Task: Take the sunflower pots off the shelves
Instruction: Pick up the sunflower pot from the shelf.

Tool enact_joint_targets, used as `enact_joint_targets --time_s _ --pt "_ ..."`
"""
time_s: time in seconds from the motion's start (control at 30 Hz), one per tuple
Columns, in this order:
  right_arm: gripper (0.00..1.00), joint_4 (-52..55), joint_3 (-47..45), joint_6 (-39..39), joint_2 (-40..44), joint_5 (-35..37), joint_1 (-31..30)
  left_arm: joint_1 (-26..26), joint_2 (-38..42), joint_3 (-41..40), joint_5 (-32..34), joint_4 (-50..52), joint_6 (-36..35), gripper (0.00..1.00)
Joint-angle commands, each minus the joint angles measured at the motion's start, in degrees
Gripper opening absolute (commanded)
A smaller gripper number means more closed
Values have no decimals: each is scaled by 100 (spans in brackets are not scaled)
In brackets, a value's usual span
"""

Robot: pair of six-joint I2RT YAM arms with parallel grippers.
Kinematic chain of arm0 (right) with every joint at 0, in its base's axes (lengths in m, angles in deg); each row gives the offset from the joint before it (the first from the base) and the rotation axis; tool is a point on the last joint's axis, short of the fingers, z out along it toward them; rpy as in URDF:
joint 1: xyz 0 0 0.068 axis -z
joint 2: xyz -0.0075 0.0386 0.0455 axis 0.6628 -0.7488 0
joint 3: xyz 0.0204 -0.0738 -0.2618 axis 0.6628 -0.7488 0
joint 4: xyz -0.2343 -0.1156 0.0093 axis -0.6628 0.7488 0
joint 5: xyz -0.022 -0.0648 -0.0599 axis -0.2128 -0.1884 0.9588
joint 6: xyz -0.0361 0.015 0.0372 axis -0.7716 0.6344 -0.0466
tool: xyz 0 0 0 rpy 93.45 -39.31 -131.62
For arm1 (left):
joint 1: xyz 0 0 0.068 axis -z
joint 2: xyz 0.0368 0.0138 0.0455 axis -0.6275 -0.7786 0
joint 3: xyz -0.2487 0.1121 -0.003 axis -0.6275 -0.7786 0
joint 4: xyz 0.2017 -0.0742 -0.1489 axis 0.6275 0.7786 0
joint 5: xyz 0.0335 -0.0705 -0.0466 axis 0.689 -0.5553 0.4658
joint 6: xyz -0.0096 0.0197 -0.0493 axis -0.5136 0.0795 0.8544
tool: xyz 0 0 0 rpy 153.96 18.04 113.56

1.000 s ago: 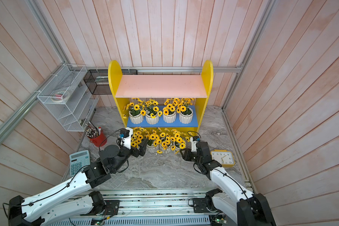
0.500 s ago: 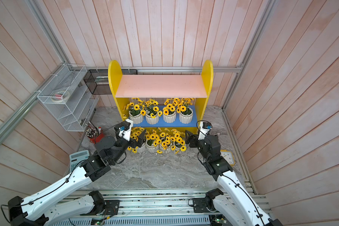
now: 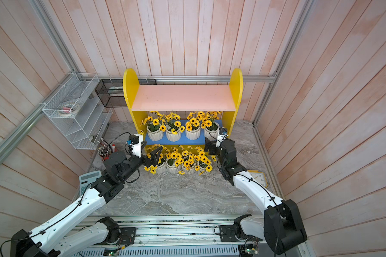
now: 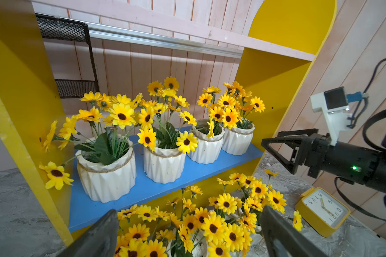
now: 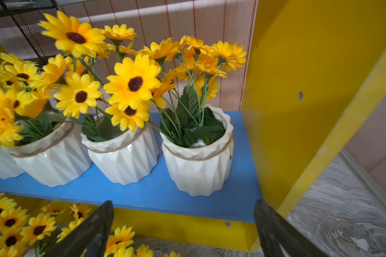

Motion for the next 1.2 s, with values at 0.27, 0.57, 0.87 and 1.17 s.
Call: enact_joint_targets --time_s 0.27,0.57,0.87,1.17 --pt "98 -380 606 -193 -740 -717 432 -9 99 -18 36 -121 -285 100" --pt "98 -879 731 -353 -1305 -726 499 14 73 13 -108 -114 -289 100" --pt "98 -1681 757 -253 -1811 -419 497 33 45 0 -144 -120 -297 100" --pt "98 -2171 780 -367 -2181 -303 505 32 -65 17 -258 -151 -271 100"
